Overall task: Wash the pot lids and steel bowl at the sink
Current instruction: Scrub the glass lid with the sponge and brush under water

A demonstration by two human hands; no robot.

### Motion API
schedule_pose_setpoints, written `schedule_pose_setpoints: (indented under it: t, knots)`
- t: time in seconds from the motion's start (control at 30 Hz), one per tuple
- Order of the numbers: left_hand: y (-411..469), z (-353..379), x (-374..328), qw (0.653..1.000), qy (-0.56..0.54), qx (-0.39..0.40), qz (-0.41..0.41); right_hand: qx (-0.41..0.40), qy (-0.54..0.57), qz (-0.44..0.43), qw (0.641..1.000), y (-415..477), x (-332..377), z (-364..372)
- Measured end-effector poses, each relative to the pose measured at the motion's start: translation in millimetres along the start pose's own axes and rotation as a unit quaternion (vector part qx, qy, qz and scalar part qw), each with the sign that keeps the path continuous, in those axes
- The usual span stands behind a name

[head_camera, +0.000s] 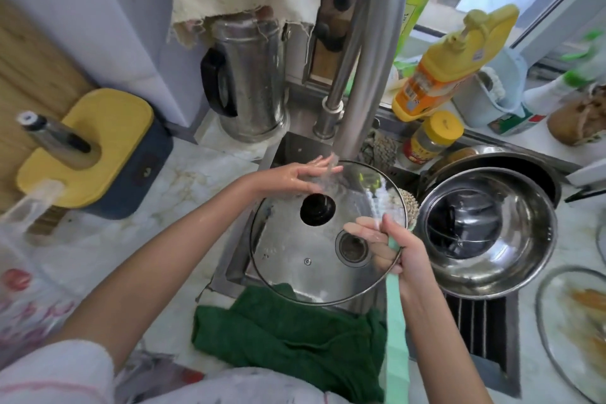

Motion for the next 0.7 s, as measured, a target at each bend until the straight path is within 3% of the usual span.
schedule_pose_setpoints:
  t: [0.13,0.2,0.27,0.37,0.47,0.57,0.7]
  knots:
    - [12,4,19,0.989,0.039,-0.141,-0.007,-0.043,-0.029,-0.008,0.999,-3,1,-1]
    - [26,8,32,0.978,0.094,-0.18,-0.053,-0.063,-0.052,-0.016,0.997,-3,2,3]
    - [40,1,28,0.974,0.132,-0.161,-0.09,-0.075,-0.078,-0.028,0.994,-3,3,5]
    - [62,-6,11,0.981,0.106,-0.105,-0.121,-0.097,-0.127,-0.05,0.986,-4,5,10]
    - [71,9,-21,0.961,0.159,-0.159,-0.162,-0.119,-0.133,-0.07,0.981,2,4,15]
    - [58,56,-56,0.941,0.275,-0.171,-0.096,-0.135,-0.081,-0.083,0.984,9,2,17]
    - [-2,115,-67,0.925,0.32,-0.202,0.034,-0.134,-0.024,-0.075,0.988,12,-8,12]
Point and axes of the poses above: each hand's wrist, its own y-axis towards the middle knuckle, its own z-axis out of the palm, x = y × z, the point moved 6 cm from there along y, towards the middle knuckle, and after that the axes turned 10 degrees about z, right-handed, at the moved point
